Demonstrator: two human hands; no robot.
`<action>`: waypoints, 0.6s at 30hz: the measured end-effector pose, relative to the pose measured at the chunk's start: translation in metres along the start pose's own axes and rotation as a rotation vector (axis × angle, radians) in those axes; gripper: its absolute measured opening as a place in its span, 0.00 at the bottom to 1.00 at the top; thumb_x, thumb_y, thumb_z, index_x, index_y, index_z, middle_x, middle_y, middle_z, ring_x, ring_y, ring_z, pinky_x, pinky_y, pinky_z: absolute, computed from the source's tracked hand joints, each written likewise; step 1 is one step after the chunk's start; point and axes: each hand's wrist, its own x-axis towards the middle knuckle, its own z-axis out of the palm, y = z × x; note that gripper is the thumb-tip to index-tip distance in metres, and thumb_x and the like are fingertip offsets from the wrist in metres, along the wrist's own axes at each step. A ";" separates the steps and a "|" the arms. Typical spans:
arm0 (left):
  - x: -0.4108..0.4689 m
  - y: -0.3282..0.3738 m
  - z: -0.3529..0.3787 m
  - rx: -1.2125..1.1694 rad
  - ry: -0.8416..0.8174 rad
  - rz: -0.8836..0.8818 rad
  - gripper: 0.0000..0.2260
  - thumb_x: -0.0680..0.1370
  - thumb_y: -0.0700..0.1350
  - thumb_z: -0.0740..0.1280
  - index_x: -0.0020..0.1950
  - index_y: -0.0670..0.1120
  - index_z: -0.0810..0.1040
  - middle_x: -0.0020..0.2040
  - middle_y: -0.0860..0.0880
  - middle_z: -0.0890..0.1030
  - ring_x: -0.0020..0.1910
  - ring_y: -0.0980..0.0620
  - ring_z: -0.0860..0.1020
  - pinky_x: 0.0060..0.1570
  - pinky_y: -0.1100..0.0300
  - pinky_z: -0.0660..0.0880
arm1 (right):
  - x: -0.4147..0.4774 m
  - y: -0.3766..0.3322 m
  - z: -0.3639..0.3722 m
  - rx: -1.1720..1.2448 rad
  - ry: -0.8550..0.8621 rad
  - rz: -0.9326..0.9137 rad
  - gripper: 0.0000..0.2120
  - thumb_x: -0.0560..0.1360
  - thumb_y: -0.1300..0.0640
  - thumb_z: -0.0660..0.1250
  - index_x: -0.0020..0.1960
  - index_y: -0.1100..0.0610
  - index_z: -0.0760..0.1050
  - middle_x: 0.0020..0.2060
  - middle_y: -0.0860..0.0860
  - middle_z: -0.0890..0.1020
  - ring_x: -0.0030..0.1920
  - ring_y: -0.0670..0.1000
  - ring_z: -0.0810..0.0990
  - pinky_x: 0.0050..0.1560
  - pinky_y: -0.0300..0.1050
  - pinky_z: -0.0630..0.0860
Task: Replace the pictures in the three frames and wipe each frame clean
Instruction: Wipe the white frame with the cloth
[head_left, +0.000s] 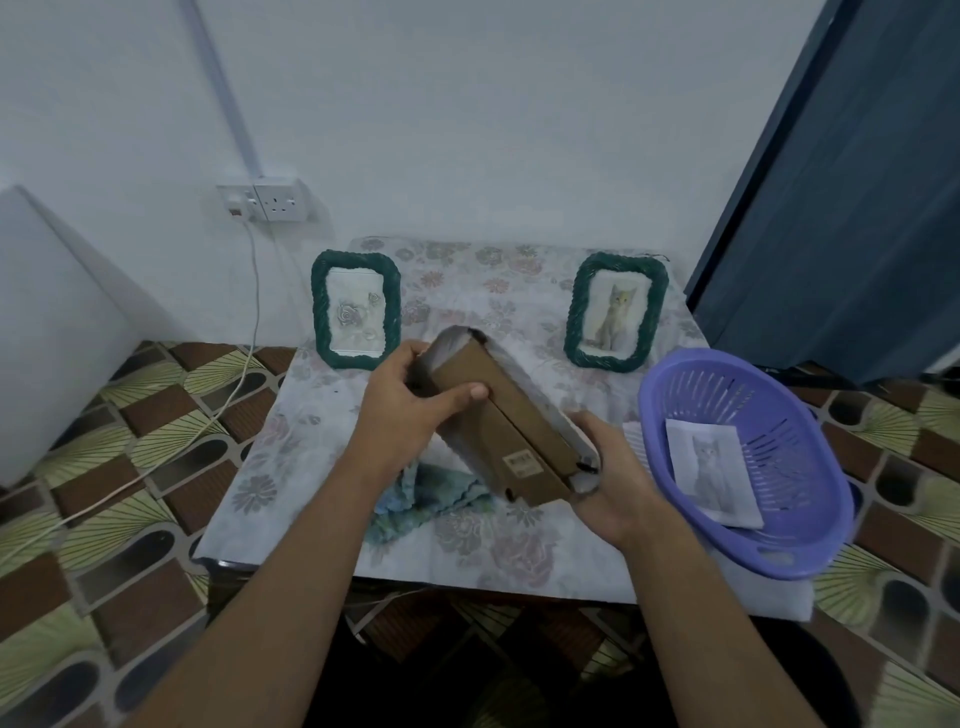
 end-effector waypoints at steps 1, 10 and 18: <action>0.001 -0.002 0.001 0.020 0.007 -0.028 0.25 0.62 0.55 0.80 0.54 0.47 0.78 0.46 0.55 0.83 0.45 0.59 0.81 0.43 0.61 0.78 | -0.002 0.001 0.000 0.011 -0.040 -0.012 0.19 0.85 0.52 0.53 0.63 0.60 0.78 0.53 0.58 0.84 0.50 0.56 0.83 0.51 0.52 0.81; 0.006 -0.007 0.013 0.469 0.051 0.085 0.33 0.67 0.59 0.78 0.68 0.51 0.74 0.64 0.54 0.72 0.61 0.59 0.69 0.57 0.65 0.66 | 0.003 0.014 0.003 -0.112 -0.043 -0.024 0.25 0.79 0.41 0.61 0.69 0.55 0.75 0.60 0.56 0.83 0.61 0.58 0.82 0.62 0.62 0.77; 0.008 -0.010 0.023 0.685 -0.075 0.253 0.33 0.70 0.63 0.72 0.69 0.46 0.76 0.69 0.47 0.70 0.70 0.47 0.65 0.69 0.54 0.63 | 0.013 0.031 -0.005 -0.174 0.076 -0.050 0.22 0.81 0.37 0.56 0.64 0.49 0.79 0.58 0.52 0.84 0.61 0.54 0.82 0.65 0.60 0.76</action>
